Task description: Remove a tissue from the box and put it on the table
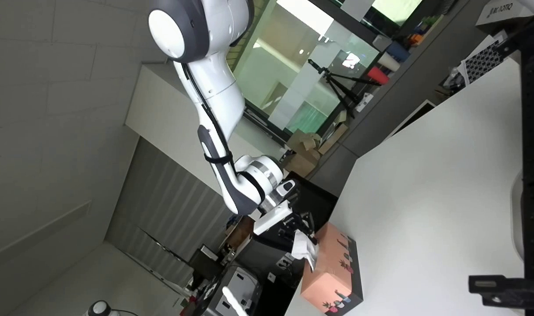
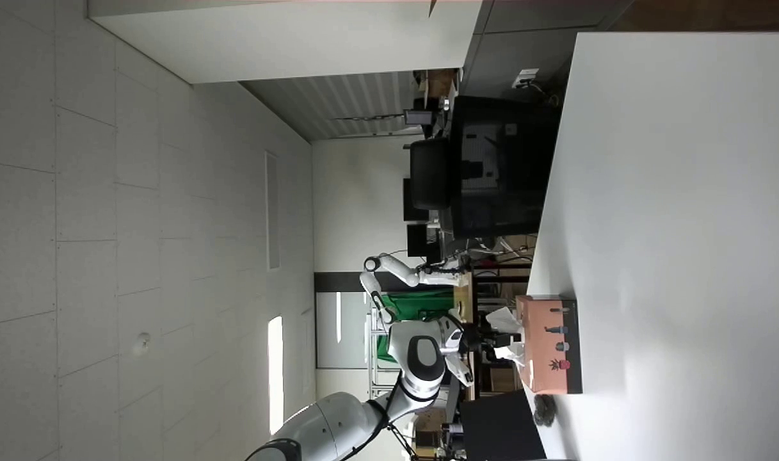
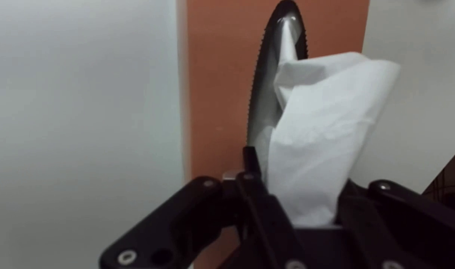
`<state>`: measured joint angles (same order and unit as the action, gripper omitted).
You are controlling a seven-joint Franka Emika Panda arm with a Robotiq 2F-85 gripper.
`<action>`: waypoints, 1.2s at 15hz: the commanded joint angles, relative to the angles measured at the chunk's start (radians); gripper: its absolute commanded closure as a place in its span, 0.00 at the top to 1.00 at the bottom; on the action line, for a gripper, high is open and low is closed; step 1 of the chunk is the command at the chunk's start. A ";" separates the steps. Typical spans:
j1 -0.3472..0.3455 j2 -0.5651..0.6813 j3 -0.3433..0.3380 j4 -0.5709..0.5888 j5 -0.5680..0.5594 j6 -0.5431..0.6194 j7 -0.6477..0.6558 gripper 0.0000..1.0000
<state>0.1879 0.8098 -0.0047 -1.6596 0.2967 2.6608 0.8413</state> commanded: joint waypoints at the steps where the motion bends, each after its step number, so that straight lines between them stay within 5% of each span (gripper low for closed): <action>1: 0.003 -0.009 -0.009 0.036 -0.007 -0.051 0.022 0.03; 10: -0.007 -0.189 -0.021 0.033 -0.032 -0.203 0.016 0.00; 18: -0.083 -0.347 -0.107 0.105 -0.291 -0.795 -0.071 0.00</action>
<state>0.1407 0.4765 -0.0838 -1.5868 0.0916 2.0145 0.8026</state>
